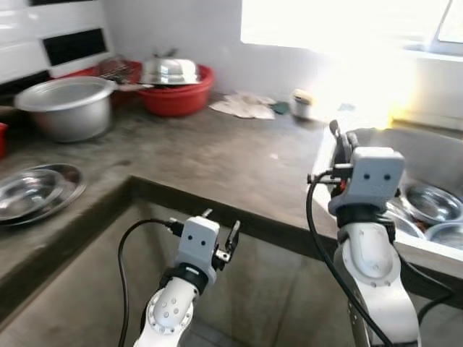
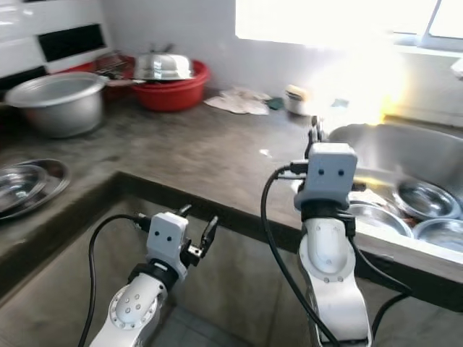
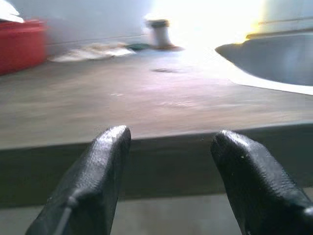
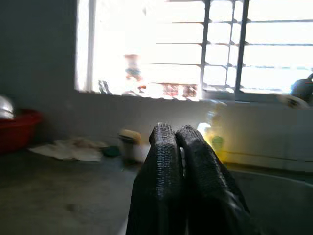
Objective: Kitchen organization
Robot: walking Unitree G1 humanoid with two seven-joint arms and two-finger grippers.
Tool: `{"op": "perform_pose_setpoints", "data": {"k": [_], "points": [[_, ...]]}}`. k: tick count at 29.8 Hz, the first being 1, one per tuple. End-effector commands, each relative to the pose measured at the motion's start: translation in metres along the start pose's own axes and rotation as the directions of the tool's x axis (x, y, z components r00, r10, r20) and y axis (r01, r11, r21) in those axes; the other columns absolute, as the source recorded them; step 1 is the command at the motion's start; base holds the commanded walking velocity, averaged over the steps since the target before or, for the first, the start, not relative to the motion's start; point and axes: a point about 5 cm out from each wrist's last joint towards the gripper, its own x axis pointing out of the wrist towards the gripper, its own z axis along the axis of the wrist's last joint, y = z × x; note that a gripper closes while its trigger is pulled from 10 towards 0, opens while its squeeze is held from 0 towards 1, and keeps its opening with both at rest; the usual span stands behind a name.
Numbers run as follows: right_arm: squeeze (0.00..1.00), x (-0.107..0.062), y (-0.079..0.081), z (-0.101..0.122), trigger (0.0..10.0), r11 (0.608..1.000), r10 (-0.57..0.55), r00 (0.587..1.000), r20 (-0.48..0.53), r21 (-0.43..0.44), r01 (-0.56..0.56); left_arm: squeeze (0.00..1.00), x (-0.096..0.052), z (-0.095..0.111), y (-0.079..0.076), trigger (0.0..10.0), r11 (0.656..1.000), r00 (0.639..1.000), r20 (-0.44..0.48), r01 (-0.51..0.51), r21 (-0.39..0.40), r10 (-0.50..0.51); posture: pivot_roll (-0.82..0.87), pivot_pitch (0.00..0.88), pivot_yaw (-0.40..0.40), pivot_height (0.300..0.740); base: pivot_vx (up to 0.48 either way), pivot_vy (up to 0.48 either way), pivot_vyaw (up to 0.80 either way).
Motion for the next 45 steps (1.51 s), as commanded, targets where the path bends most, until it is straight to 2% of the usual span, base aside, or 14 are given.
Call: {"op": "perform_pose_setpoints", "data": {"k": [1, 7, 15, 16, 19, 23, 26, 29, 32, 33, 35, 39, 42, 45], "points": [[0.00, 0.004, -0.006, -0.004, 10.0, 1.000, -0.025, 0.999, -0.033, -0.014, 0.025, 0.00, -0.001, -0.001, -0.002, 10.0, 1.000, 1.000, -0.004, 0.011, 0.013, -0.011, 0.09, 0.000, 0.002, 0.740, 0.000, -0.428, 0.00], [0.00, 0.007, -0.007, -0.009, 10.0, 1.000, -0.015, 0.997, -0.077, -0.009, 0.014, 0.00, -0.002, -0.002, -0.001, 10.0, 1.000, 1.000, -0.007, 0.011, 0.016, -0.011, 0.10, 0.000, 0.001, 0.740, 0.000, -0.428, 0.00], [0.00, 0.008, -0.006, -0.010, 10.0, 1.000, -0.009, 0.997, -0.081, -0.007, 0.008, 0.00, -0.002, -0.002, -0.001, 10.0, 1.000, 1.000, -0.008, 0.009, 0.014, -0.009, 0.10, 0.000, 0.001, 0.740, 0.000, -0.428, 0.00], [0.00, 0.025, -0.012, -0.012, 10.0, 1.000, 0.024, 0.992, -0.127, -0.011, -0.026, 0.00, -0.002, -0.002, 0.000, 10.0, 1.000, 1.000, -0.012, -0.009, -0.010, 0.009, 0.10, 0.006, -0.003, 0.740, 0.334, 0.000, 0.00], [0.00, 0.036, -0.016, -0.014, 10.0, 0.999, 0.047, 0.986, -0.162, -0.018, -0.051, 0.00, -0.002, -0.002, 0.001, 10.0, 0.999, 0.999, -0.020, -0.025, -0.021, 0.025, 0.10, 0.008, -0.005, 0.740, 0.223, 0.000, 0.00], [0.00, 0.051, -0.015, -0.026, 10.0, 0.990, 0.120, 0.959, -0.258, -0.039, -0.135, 0.00, -0.003, -0.003, -0.001, 10.0, 0.999, 0.999, -0.028, -0.028, -0.028, 0.027, 0.10, 0.010, -0.016, 0.740, 0.000, 0.000, 0.00], [0.00, 0.053, -0.015, -0.029, 10.0, 0.987, 0.131, 0.951, -0.281, -0.052, -0.151, 0.00, -0.003, -0.003, -0.001, 10.0, 0.999, 0.999, -0.028, -0.028, -0.027, 0.028, 0.10, 0.010, -0.017, 0.740, 0.000, 0.000, 0.00], [0.00, 0.063, -0.012, -0.036, 10.0, 0.981, 0.160, 0.930, -0.331, -0.048, -0.186, 0.00, -0.004, -0.003, -0.002, 10.0, 0.999, 0.999, -0.029, -0.030, -0.032, 0.029, 0.10, 0.014, -0.019, 0.740, 0.000, 0.000, 0.00], [0.00, 0.076, -0.012, -0.043, 10.0, 0.974, 0.190, 0.904, -0.383, -0.043, -0.223, 0.00, -0.006, -0.003, -0.003, 10.0, 0.999, 0.999, -0.031, -0.029, -0.037, 0.028, 0.11, 0.022, -0.023, 0.740, 0.000, 0.000, 0.00], [0.00, 0.086, -0.011, -0.048, 10.0, 0.970, 0.202, 0.891, -0.407, -0.042, -0.239, 0.00, -0.008, -0.003, -0.004, 10.0, 0.999, 0.999, -0.033, -0.026, -0.039, 0.025, 0.11, 0.026, -0.025, 0.740, 0.000, 0.000, 0.00], [0.00, 0.092, -0.010, -0.051, 10.0, 0.971, 0.209, 0.886, -0.413, -0.024, -0.240, 0.00, -0.009, -0.002, -0.005, 10.0, 0.999, 0.999, -0.033, -0.026, -0.042, 0.024, 0.11, 0.030, -0.028, 0.740, 0.000, 0.000, 0.00], [0.00, 0.097, -0.003, -0.061, 10.0, 0.961, 0.244, 0.859, -0.450, -0.004, -0.275, 0.00, -0.013, -0.001, -0.007, 10.0, 0.999, 0.999, -0.038, -0.024, -0.046, 0.022, 0.12, 0.045, -0.033, 0.740, 0.000, 0.000, 0.00], [0.00, 0.096, 0.007, -0.076, 10.0, 0.953, 0.272, 0.819, -0.505, 0.021, -0.303, 0.00, -0.017, -0.001, -0.009, 10.0, 0.998, 0.999, -0.043, -0.019, -0.053, 0.017, 0.13, 0.064, -0.035, 0.740, 0.000, 0.000, 0.00], [0.00, 0.095, 0.008, -0.079, 10.0, 0.952, 0.272, 0.809, -0.521, 0.022, -0.307, 0.00, -0.018, -0.001, -0.010, 10.0, 0.998, 0.999, -0.043, -0.018, -0.053, 0.016, 0.13, 0.064, -0.035, 0.740, 0.000, 0.000, 0.00]]}}
